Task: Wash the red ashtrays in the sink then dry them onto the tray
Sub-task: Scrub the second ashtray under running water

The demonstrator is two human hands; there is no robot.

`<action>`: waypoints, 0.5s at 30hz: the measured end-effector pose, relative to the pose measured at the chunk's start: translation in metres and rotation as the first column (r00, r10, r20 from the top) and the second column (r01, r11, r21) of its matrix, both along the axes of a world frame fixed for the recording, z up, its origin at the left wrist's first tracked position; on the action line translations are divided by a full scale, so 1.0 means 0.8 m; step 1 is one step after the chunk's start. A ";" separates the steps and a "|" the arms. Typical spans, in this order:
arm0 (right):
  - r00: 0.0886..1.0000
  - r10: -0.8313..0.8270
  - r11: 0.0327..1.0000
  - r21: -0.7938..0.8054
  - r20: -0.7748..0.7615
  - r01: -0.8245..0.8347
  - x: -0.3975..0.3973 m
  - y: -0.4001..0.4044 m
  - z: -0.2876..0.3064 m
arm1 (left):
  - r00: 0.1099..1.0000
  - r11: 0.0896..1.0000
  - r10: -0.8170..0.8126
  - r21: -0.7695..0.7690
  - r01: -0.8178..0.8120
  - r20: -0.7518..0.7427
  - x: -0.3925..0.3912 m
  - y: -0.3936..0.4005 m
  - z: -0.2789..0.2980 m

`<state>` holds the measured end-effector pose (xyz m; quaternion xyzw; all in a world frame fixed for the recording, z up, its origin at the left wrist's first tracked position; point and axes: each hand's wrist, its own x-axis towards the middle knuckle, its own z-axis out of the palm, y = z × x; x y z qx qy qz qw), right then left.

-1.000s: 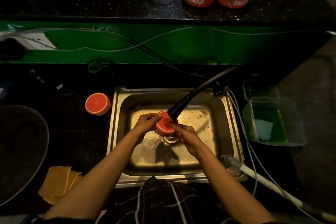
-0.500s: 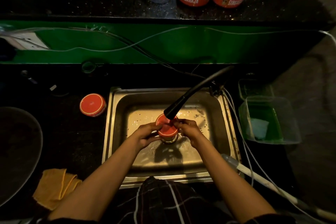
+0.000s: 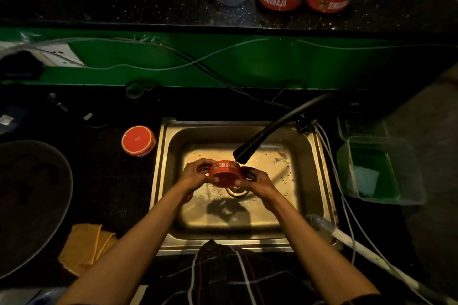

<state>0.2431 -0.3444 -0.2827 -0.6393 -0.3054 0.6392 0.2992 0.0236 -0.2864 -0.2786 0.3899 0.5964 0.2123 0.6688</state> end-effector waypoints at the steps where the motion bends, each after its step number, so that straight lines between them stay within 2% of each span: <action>1: 1.000 -0.021 1.000 0.013 0.019 0.021 0.004 -0.007 0.003 | 0.999 0.999 -0.038 0.014 0.038 -0.019 0.004 -0.001 -0.001; 5: 0.991 -0.067 0.991 0.124 0.115 0.053 0.022 -0.024 0.016 | 0.991 0.993 -0.111 0.043 0.114 -0.074 0.027 -0.011 -0.001; 8: 0.982 -0.072 0.981 0.188 0.175 0.039 0.031 -0.023 0.028 | 0.991 0.991 -0.134 0.013 0.134 0.001 0.042 -0.019 -0.006; 10: 0.973 -0.051 0.985 0.171 0.224 0.012 0.035 -0.017 0.031 | 0.991 0.992 -0.120 -0.032 0.123 0.062 0.048 -0.022 -0.006; 13: 0.958 0.010 0.994 0.103 0.287 -0.042 0.037 -0.006 0.024 | 0.993 0.993 -0.092 -0.063 0.097 0.070 0.051 -0.021 -0.003; 15: 0.975 0.002 1.000 0.027 0.223 -0.008 0.035 -0.003 0.020 | 0.995 0.993 -0.071 -0.091 0.078 0.076 0.049 -0.016 -0.001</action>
